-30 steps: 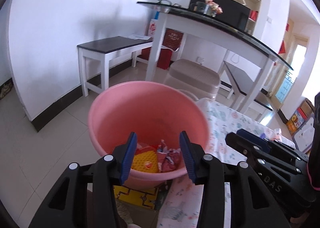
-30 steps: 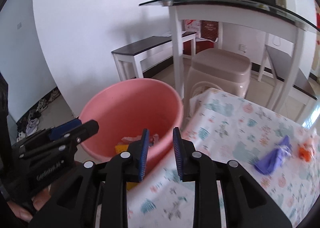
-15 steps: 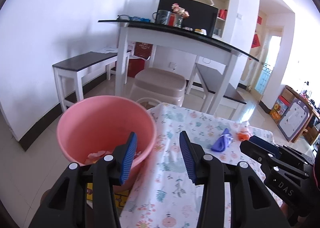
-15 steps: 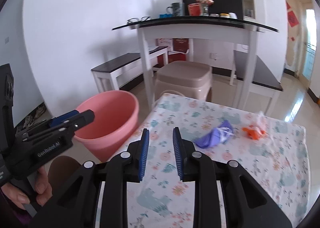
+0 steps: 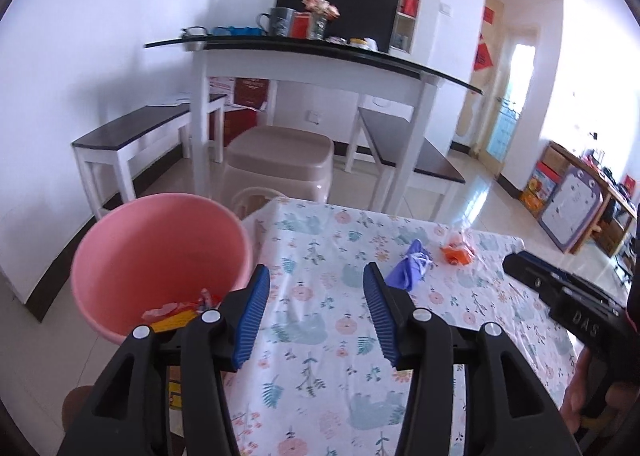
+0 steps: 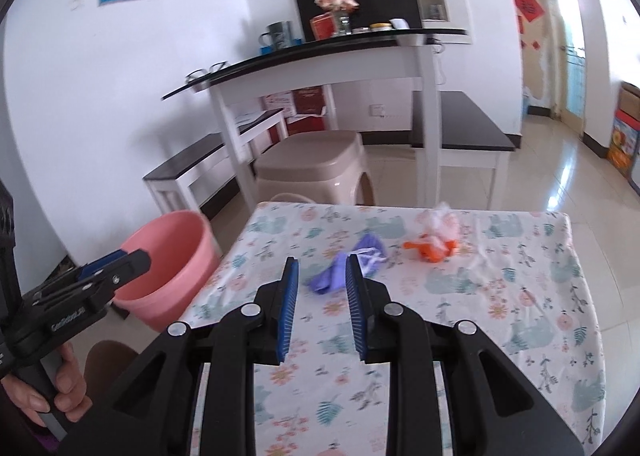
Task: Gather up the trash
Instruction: 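Move both grippers back toward the purple cloth and orange bag on the table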
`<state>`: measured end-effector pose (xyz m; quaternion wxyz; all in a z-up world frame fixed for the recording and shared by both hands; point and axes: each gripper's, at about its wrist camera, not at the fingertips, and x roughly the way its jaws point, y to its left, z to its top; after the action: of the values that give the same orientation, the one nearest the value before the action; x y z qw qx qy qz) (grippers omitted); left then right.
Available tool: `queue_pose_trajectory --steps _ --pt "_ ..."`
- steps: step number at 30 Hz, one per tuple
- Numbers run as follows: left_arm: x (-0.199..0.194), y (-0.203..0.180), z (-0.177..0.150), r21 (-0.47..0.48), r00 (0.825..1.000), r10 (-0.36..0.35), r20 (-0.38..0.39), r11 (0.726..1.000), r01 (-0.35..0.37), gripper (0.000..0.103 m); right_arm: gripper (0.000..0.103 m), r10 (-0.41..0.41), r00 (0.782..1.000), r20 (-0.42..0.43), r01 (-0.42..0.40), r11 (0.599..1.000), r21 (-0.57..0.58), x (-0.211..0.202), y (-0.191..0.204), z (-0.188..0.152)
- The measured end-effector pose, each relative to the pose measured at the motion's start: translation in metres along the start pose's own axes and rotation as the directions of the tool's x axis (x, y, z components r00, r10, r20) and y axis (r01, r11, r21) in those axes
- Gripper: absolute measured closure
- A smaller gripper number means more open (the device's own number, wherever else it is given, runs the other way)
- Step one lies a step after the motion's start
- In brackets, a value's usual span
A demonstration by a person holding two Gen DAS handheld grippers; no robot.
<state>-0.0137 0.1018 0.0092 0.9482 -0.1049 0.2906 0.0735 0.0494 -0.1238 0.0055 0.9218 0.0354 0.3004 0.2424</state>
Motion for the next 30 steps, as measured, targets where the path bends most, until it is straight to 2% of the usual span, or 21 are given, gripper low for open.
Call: queue_pose_trajectory --steps 3,5,8,11,15,22,25,27,29,30 --pt "0.017 -0.012 0.003 0.026 0.999 -0.043 -0.034 0.999 0.044 0.055 0.078 -0.023 1.0 -0.009 0.024 0.999 0.041 0.005 -0.021 0.001" --pt "0.031 -0.022 0.005 0.038 0.993 -0.097 -0.068 0.994 0.1 0.055 0.078 -0.045 0.999 -0.019 0.046 0.997 0.061 0.009 -0.036 0.002" --pt "0.051 -0.042 0.006 0.072 0.976 -0.177 -0.124 0.98 0.187 0.055 0.078 -0.071 0.997 -0.032 0.074 0.993 0.092 0.014 -0.057 0.003" --pt "0.075 -0.065 0.008 0.13 0.961 -0.214 -0.176 0.963 0.238 0.055 0.078 -0.094 0.994 -0.048 0.099 0.988 0.116 0.019 -0.076 0.003" --pt "0.102 -0.086 0.005 0.173 0.947 -0.224 -0.231 0.948 0.266 0.055 0.078 -0.098 0.992 -0.077 0.108 0.983 0.151 0.028 -0.094 0.004" --pt "0.151 -0.098 -0.002 0.175 0.927 -0.191 -0.323 0.951 0.257 0.056 0.078 -0.071 0.988 -0.136 0.091 0.985 0.148 0.058 -0.1 0.015" --pt "0.163 -0.1 -0.004 0.18 0.924 -0.178 -0.339 0.952 0.249 0.057 0.071 -0.06 0.985 -0.161 0.085 0.985 0.149 0.074 -0.101 0.021" --pt "0.17 -0.101 -0.005 0.173 0.919 -0.181 -0.35 0.952 0.253 0.062 0.068 -0.053 0.983 -0.175 0.08 0.985 0.153 0.084 -0.101 0.024" --pt "0.177 -0.101 -0.008 0.176 0.918 -0.17 -0.358 0.953 0.245 0.075 0.068 -0.055 0.98 -0.189 0.084 0.985 0.149 0.094 -0.101 0.027" --pt "0.179 -0.102 -0.009 0.178 0.918 -0.167 -0.36 0.954 0.243 0.078 0.068 -0.059 0.979 -0.195 0.088 0.985 0.147 0.099 -0.101 0.028"
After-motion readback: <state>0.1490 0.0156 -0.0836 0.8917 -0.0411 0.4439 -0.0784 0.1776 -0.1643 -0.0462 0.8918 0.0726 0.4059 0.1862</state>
